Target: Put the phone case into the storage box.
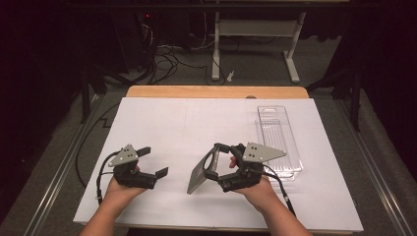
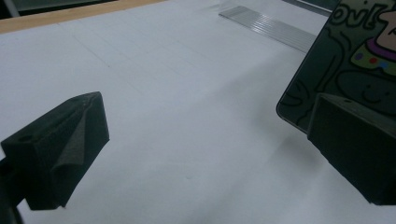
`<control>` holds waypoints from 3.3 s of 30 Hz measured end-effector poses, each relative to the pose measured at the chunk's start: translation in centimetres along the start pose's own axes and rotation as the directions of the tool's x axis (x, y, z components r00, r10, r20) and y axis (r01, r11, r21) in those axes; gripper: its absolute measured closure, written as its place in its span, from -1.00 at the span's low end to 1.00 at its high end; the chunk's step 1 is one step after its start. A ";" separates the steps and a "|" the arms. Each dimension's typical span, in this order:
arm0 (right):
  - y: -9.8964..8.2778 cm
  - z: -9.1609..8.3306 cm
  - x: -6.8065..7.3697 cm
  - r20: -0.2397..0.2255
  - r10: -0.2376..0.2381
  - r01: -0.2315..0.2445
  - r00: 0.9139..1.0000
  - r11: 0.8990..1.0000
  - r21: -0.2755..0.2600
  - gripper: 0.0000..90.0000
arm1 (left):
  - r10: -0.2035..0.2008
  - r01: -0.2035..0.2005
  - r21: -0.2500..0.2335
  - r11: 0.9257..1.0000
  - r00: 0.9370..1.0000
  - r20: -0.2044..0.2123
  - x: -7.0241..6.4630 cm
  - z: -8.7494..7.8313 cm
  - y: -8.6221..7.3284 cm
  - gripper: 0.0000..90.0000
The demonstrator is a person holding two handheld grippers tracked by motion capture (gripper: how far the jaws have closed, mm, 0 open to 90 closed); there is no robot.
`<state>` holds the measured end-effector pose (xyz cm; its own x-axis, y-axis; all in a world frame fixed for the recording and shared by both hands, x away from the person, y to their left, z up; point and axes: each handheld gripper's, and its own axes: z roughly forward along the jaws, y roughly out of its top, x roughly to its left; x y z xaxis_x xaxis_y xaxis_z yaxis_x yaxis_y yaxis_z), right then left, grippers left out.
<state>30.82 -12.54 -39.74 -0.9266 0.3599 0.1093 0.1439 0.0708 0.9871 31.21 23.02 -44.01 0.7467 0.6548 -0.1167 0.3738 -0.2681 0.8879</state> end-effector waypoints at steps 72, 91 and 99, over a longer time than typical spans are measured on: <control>2.4 -5.9 -1.0 0.484 -0.075 0.102 0.872 0.994 -0.029 -0.69 | 0.024 -0.024 -0.002 1.000 0.997 -0.076 -0.2 0.0 -0.1 -0.98; 4.4 -8.8 -1.2 0.574 -0.050 0.115 0.817 0.990 -0.079 -0.69 | 0.022 -0.021 0.002 1.000 0.997 -0.075 -0.2 0.0 -0.1 -0.98; 5.1 -10.5 -1.5 0.631 -0.038 0.128 0.775 0.987 -0.097 -0.69 | 0.024 -0.023 0.006 1.000 0.997 -0.075 -0.2 0.0 -0.2 -0.98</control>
<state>29.35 -22.47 -33.63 -0.5038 0.8634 -0.0274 -0.0105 0.0256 0.9996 31.05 22.94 -44.16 0.7122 0.6992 -0.0622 0.3598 -0.2875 0.8876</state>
